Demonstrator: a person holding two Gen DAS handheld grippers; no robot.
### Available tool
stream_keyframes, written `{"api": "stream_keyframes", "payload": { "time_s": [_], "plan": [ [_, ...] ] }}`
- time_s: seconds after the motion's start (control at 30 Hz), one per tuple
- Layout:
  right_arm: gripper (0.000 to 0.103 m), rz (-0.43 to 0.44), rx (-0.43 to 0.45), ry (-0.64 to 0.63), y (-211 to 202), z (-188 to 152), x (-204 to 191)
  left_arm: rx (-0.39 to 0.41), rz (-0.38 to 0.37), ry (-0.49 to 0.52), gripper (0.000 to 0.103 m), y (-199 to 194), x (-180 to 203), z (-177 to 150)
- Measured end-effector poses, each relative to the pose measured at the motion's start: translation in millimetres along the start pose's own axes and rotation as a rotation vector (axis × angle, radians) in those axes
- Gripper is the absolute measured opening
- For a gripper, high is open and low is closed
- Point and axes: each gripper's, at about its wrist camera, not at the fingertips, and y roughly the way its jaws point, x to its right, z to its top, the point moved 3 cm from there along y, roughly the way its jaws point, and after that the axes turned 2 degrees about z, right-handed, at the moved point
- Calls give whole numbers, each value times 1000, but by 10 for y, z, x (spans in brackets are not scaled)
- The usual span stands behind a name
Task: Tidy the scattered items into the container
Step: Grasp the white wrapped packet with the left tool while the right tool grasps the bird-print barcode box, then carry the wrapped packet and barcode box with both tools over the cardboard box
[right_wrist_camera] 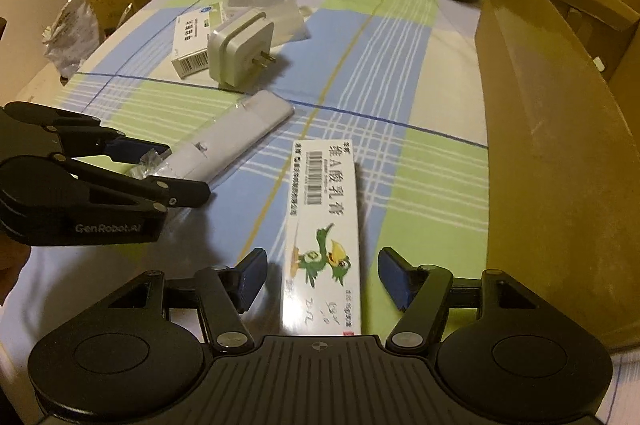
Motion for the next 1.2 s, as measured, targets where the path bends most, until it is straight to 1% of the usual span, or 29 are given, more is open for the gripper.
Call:
{"api": "stream_keyframes", "payload": {
  "time_s": [0.03, 0.07, 0.1, 0.13, 0.17, 0.2, 0.33, 0.43, 0.57, 0.87, 1.0, 1.07, 1.2],
  "plan": [
    [68, 1, -1, -5, 14, 7, -13, -1, 0, 2, 42, 0, 5, 2],
    [68, 1, -4, -13, 30, 13, -25, -2, -2, 0, 36, -3, 7, 5],
    [65, 4, -6, -12, 43, 17, -34, -4, -2, 0, 34, -8, 10, 7],
    [57, 10, -10, -6, 54, 16, -32, -8, -1, 4, 33, -13, 15, 7],
    [45, 8, -12, -1, 59, 14, -30, -12, -1, 7, 33, -18, 21, 4],
    [41, 10, -10, -1, 57, 14, -31, -14, -3, 7, 33, -25, 26, 0],
    [41, 22, -4, 25, 24, 1, -16, -13, -12, -3, 33, -100, 36, -20],
    [41, 23, 20, 32, -27, 12, -21, 0, -18, -9, 33, -176, 41, -16],
    [41, 19, 38, 38, -69, 21, -20, 0, -20, -13, 33, -203, 44, -12],
    [41, 5, 47, 38, -150, -37, -17, 23, -33, -13, 33, -325, 90, 22],
    [41, -15, 54, 21, -230, -92, -12, 16, -57, -31, 33, -322, 118, -19],
    [41, -22, 57, 27, -283, -131, 5, 9, -49, -19, 33, -326, 147, -48],
    [41, -23, 64, 43, -420, -232, -6, 30, -37, -6, 33, -429, 189, -56]
  ]
}}
